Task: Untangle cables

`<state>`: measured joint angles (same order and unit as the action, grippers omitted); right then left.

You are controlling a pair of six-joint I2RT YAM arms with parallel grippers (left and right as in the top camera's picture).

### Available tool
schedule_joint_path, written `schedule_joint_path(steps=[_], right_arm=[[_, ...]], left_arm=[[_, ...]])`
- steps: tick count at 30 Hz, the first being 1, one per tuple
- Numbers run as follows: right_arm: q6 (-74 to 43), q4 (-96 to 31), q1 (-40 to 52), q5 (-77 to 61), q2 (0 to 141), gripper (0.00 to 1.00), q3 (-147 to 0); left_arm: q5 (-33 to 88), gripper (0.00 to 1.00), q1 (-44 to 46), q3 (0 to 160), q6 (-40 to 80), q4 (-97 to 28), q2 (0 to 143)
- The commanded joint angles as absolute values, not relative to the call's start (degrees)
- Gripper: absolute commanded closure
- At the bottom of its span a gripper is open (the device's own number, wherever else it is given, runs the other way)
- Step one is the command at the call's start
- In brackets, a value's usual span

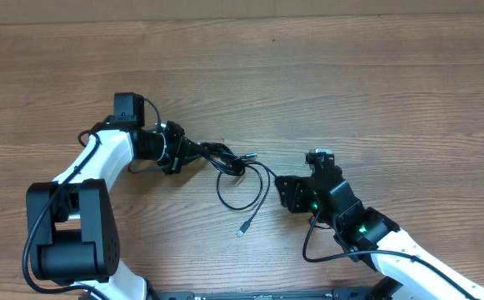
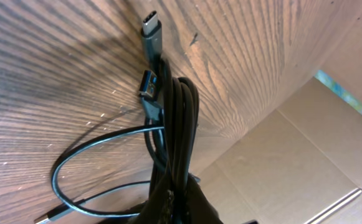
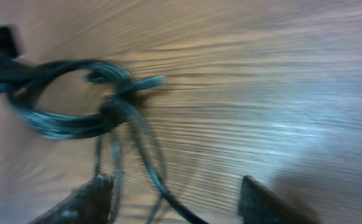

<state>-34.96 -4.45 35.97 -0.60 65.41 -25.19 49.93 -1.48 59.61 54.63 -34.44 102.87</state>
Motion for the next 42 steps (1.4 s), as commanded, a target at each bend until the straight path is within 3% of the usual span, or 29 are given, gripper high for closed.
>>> schedule_joint_path(steps=[1,8,14,18,23,29,35,38,42], right_arm=[[-35.53,-2.57,35.62,-6.87,64.55,0.25,-26.22],[-44.84,1.26,35.62,-14.00,64.55,0.18,-26.22],[-49.95,5.65,35.68,-25.98,64.58,0.22,-26.22],[-49.93,4.23,36.49,-25.74,65.12,0.28,-26.22],[-50.59,2.20,38.44,-19.27,68.36,0.35,-26.20],[-59.00,2.85,38.63,-11.57,75.83,0.35,-26.20],[-60.25,9.76,38.63,-9.39,81.97,0.36,-26.22],[-60.29,11.42,38.63,-7.20,83.68,0.44,-26.22],[-63.22,12.08,38.63,-6.90,85.17,0.66,-26.22]], left_arm=[[48.58,0.96,-0.97,60.64,53.41,-34.92,103.31],[44.34,0.96,-0.97,60.64,56.07,-38.65,103.31],[43.79,0.95,-0.95,60.64,71.50,-47.22,103.31],[45.06,0.87,-0.93,60.64,77.65,-50.78,103.31],[47.33,0.86,-0.93,60.64,78.46,-51.64,103.31],[56.12,0.87,-0.93,60.64,78.43,-53.15,103.31],[57.08,0.87,-0.93,60.64,75.68,-53.21,103.31],[58.17,0.88,-0.93,60.64,74.26,-53.84,103.31],[60.10,0.90,-0.93,60.64,73.63,-53.95,103.31]])
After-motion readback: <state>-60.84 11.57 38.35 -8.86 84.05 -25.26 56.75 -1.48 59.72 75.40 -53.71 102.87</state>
